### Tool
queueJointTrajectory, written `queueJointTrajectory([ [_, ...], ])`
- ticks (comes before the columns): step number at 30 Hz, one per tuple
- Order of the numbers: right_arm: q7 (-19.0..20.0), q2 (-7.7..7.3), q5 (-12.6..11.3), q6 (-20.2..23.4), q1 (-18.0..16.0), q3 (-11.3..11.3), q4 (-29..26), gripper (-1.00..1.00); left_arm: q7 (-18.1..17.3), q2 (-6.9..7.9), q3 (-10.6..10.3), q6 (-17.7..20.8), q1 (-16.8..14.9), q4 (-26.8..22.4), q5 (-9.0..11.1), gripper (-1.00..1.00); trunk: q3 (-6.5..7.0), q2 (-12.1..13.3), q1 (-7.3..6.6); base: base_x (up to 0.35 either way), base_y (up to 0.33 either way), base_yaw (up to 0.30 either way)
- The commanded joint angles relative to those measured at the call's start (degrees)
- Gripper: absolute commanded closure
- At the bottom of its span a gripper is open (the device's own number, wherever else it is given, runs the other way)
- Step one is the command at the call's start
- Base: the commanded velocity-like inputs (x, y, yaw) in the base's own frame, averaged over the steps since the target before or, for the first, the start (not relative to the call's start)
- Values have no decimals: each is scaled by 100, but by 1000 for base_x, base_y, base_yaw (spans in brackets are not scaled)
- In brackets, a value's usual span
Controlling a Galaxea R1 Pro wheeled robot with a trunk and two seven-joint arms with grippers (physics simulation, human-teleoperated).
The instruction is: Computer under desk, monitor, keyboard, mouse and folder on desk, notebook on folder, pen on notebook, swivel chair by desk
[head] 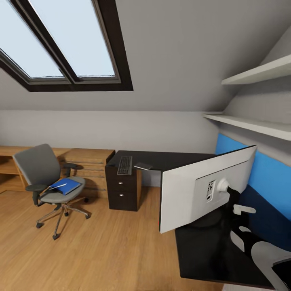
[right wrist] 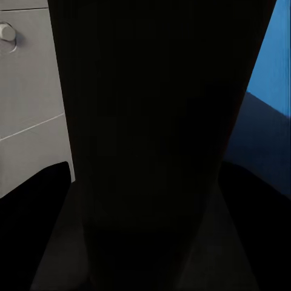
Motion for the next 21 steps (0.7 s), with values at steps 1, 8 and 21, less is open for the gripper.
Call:
queueJointTrajectory([
  [1,-39,-1,-114,-23,0,184,8,100,35,9,-33,-34,-2,-12,60,-100,-7,-4,0,-77,-331,0],
  [8,-39,4,-109,-23,0,185,8,100,35,9,-28,-42,-2,-12,60,-100,-7,-4,0,-76,-330,0],
  [21,31,4,-97,-29,0,233,0,100,36,16,-19,-43,-2,-12,53,-100,-7,-4,0,-12,-125,0],
])
